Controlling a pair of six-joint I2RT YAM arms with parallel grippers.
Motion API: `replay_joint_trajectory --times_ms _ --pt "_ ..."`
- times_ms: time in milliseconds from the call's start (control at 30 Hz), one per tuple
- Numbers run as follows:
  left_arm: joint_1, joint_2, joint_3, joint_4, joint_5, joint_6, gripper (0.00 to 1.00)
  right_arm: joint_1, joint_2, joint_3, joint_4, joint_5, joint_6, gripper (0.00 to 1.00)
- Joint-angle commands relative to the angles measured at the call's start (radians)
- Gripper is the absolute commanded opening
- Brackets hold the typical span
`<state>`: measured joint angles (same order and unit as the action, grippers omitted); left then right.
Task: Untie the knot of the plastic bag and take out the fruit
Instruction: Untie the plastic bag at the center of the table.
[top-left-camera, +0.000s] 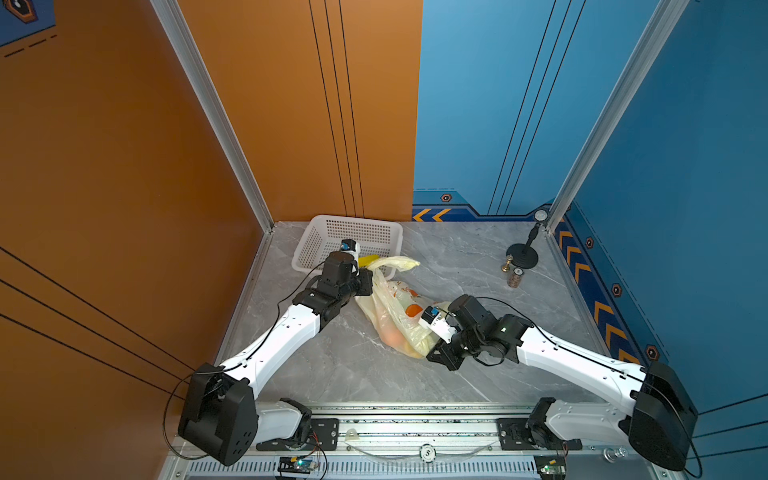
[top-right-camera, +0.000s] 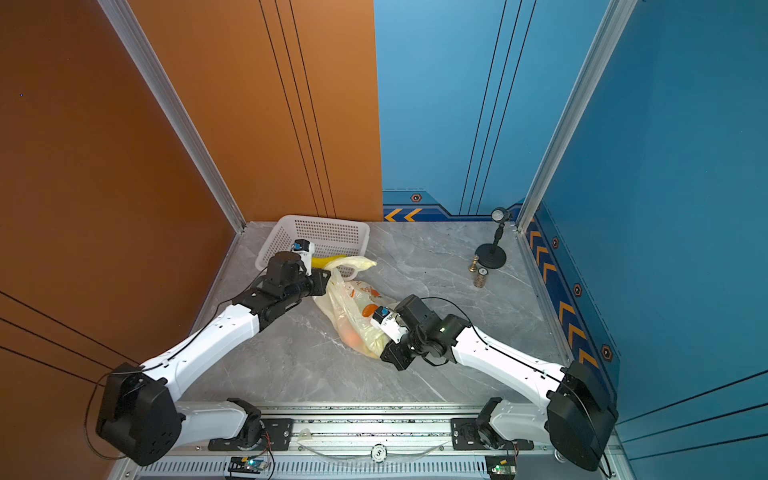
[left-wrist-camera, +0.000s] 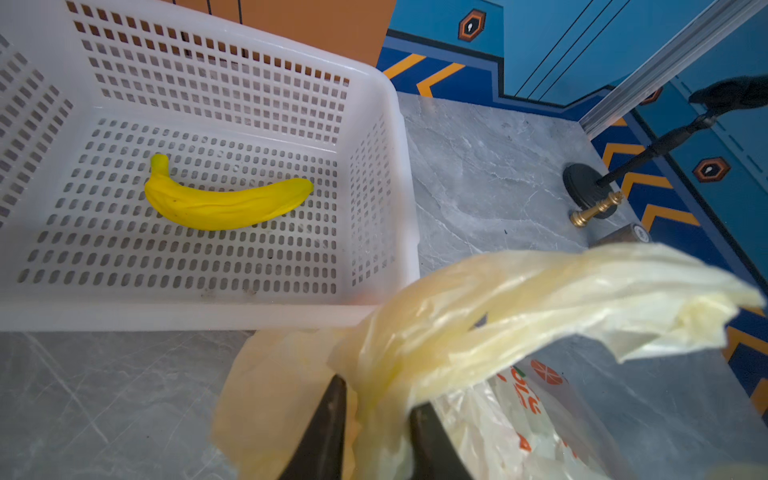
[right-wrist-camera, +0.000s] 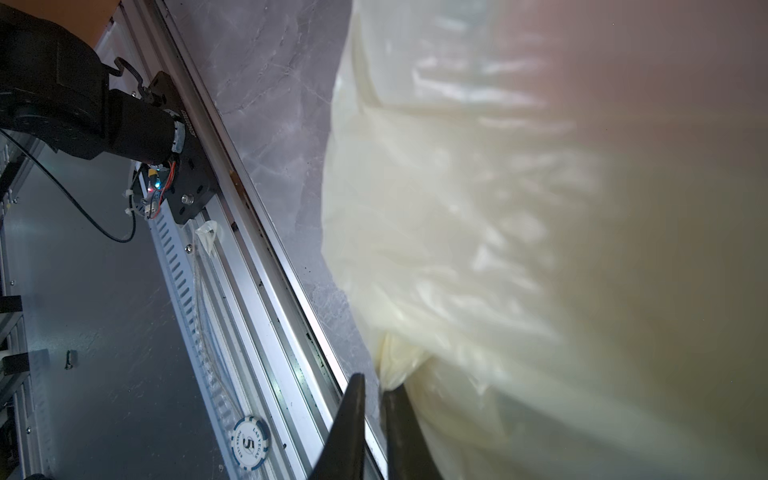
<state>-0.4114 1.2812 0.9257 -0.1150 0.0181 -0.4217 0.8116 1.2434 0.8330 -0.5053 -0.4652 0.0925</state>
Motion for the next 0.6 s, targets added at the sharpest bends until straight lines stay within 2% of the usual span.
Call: replay_joint_trajectory --times_ms 0,167,367,467,567 --pt "-0.003 -0.065 -0.019 0.007 0.021 -0.049 0.38 -0.016 -0.049 0.054 -0.015 0.043 0.014 0.18" --pt "-0.034 -0.179 -0.049 -0.118 -0.050 -0.119 0.44 -0.072 -0.121 0.097 0.026 0.042 0.078 0.35" --pt "-0.125 -0.315 -0.085 -0.267 -0.157 -0.226 0.47 -0.138 -0.168 0.184 0.052 0.037 0.141 0.45" --pt "-0.173 -0.375 -0.124 -0.300 -0.174 -0.299 0.47 -0.142 -0.126 0.257 0.010 0.112 0.144 0.47" --pt "-0.219 -0.423 -0.192 -0.267 -0.178 -0.403 0.45 -0.131 -0.026 0.357 -0.062 0.119 0.110 0.48"
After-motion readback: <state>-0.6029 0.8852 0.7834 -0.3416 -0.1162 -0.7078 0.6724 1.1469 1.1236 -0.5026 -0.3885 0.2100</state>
